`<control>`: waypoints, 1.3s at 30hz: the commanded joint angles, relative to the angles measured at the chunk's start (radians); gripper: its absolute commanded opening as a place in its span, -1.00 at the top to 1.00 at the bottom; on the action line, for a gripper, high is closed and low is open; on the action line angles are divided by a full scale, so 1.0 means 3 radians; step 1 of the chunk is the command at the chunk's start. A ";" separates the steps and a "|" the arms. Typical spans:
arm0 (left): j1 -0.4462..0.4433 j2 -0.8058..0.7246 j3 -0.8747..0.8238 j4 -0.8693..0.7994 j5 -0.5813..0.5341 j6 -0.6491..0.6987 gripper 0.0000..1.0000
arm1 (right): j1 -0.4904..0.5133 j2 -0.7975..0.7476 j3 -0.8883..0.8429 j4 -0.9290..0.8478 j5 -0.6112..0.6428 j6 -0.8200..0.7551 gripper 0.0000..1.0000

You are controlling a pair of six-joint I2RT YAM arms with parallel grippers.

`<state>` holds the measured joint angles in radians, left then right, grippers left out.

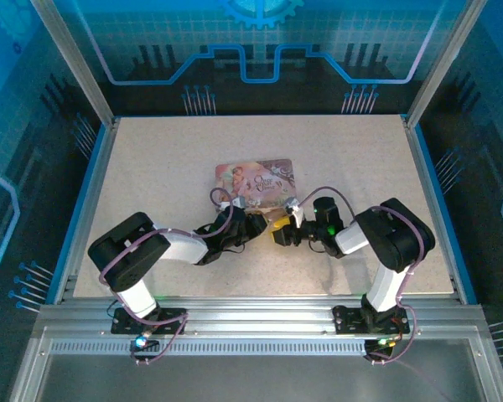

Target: Unlock a padlock with a key

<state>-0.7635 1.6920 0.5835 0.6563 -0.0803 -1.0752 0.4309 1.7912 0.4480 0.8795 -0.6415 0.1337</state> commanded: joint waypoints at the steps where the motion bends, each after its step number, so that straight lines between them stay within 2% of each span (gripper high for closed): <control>1: -0.0021 -0.0104 0.0126 0.0164 0.0255 -0.0121 0.58 | -0.0036 0.0118 0.0127 0.0264 -0.0089 0.0033 0.08; 5: -0.0021 -0.0078 0.0141 0.0173 0.0263 -0.0158 0.59 | -0.0025 0.0184 0.0141 0.0377 -0.0124 0.0095 0.10; 8: -0.0021 -0.0076 0.0132 0.0164 0.0210 -0.0219 0.61 | -0.0026 0.0132 0.0048 0.0495 0.0011 0.0125 0.08; 17: -0.0018 -0.0067 0.0208 0.0059 0.0191 -0.0428 0.64 | 0.0026 0.0141 0.0079 0.0405 0.0181 0.0108 0.11; 24: -0.0018 -0.0053 0.0218 0.0062 0.0219 -0.0437 0.66 | 0.0039 0.0139 0.0124 0.0297 0.0251 0.0095 0.40; 31: -0.0021 -0.0011 0.0218 0.0082 0.0222 -0.0446 0.66 | 0.0052 0.0146 0.0127 0.0282 0.0234 0.0117 0.89; 34: -0.0017 0.0004 0.0211 0.0091 0.0217 -0.0446 0.65 | 0.0056 0.0117 0.0106 0.0259 0.0245 0.0116 0.98; 39: -0.0017 0.0018 0.0217 0.0088 0.0202 -0.0427 0.61 | 0.0062 0.0083 0.0075 0.0227 0.0236 0.0136 1.00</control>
<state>-0.7609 1.6924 0.6174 0.6254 -0.0879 -1.1721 0.4374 1.8290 0.4713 0.9646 -0.5652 0.1566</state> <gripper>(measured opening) 0.189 0.051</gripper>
